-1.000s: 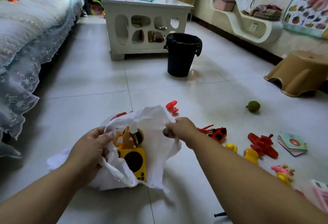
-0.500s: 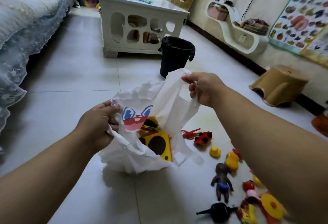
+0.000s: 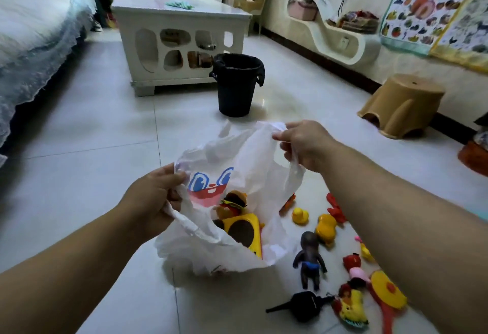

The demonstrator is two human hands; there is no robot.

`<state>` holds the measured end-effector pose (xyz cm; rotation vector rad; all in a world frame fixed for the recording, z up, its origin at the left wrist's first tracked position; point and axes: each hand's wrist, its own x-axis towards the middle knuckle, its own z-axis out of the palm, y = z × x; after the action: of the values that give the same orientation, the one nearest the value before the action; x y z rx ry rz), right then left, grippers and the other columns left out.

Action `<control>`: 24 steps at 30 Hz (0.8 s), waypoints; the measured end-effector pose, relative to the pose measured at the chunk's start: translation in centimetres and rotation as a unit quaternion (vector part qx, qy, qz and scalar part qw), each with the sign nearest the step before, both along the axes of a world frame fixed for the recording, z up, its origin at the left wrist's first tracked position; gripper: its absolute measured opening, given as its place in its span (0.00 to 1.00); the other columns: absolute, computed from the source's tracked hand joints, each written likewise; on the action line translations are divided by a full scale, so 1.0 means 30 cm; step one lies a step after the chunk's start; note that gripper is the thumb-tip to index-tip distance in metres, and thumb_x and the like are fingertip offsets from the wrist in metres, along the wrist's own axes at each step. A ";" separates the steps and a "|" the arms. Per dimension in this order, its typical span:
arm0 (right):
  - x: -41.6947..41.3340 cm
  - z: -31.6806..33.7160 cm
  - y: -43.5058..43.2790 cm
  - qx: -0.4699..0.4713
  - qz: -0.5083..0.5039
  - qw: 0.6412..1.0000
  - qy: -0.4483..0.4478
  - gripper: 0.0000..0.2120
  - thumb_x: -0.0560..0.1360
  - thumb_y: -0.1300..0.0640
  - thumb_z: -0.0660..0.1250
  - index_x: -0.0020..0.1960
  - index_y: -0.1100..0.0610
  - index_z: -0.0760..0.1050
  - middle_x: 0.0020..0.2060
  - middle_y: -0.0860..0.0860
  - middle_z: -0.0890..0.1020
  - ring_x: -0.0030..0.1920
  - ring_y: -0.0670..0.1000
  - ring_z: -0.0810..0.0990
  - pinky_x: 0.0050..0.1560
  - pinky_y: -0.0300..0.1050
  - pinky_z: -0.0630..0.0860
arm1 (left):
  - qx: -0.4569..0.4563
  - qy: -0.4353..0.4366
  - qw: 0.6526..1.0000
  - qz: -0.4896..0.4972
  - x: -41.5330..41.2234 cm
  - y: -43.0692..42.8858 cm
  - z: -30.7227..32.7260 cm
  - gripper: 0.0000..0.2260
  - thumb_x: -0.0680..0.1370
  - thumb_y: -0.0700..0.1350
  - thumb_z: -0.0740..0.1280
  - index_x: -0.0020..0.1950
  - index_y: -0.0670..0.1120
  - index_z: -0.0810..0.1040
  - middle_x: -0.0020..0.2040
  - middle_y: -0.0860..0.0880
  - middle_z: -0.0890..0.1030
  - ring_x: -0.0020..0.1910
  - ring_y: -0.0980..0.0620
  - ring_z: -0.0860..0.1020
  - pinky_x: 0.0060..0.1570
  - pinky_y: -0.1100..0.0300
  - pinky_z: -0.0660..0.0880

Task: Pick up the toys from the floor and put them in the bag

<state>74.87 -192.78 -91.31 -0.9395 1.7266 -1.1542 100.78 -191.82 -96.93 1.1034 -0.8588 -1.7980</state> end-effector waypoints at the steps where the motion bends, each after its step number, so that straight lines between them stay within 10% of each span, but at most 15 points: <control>1: -0.023 -0.048 0.024 0.007 0.013 1.000 0.013 0.09 0.75 0.65 0.67 0.53 0.57 0.74 0.38 0.53 0.77 0.33 0.48 0.74 0.35 0.43 0.70 | 0.003 -0.015 1.000 0.003 -0.022 0.011 -0.026 0.11 0.78 0.35 0.58 0.54 0.43 0.79 0.33 0.48 0.73 0.21 0.59 0.62 0.17 0.69 0.60; 13: -0.335 -0.387 0.379 -0.084 0.034 0.994 0.065 0.13 0.73 0.51 0.62 0.57 0.46 0.71 0.45 0.50 0.79 0.46 0.51 0.79 0.47 0.48 0.75 | -0.044 -0.145 0.987 -0.047 -0.231 0.171 -0.086 0.13 0.76 0.40 0.64 0.59 0.46 0.80 0.36 0.47 0.70 0.27 0.56 0.64 0.22 0.66 0.63; 18: -0.350 -0.734 0.598 -0.014 0.042 0.951 0.305 0.21 0.67 0.52 0.54 0.54 0.61 0.72 0.48 0.57 0.74 0.47 0.53 0.72 0.49 0.42 0.66 | -0.041 -0.154 0.987 -0.021 -0.253 0.179 -0.101 0.14 0.76 0.38 0.63 0.60 0.47 0.79 0.37 0.47 0.69 0.29 0.56 0.65 0.23 0.67 0.66; 24: -0.298 -0.809 0.570 0.003 -0.179 0.955 0.237 0.30 0.64 0.48 0.56 0.60 0.65 0.72 0.59 0.65 0.72 0.60 0.61 0.68 0.60 0.51 0.66 | -0.040 -0.157 0.987 0.009 -0.228 0.170 -0.097 0.14 0.77 0.37 0.62 0.57 0.50 0.80 0.38 0.47 0.71 0.26 0.56 0.66 0.22 0.67 0.65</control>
<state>65.94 -175.66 -115.57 -0.9787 2.3627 -1.2127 93.93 -186.71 -99.84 1.3582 -1.0934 -1.5830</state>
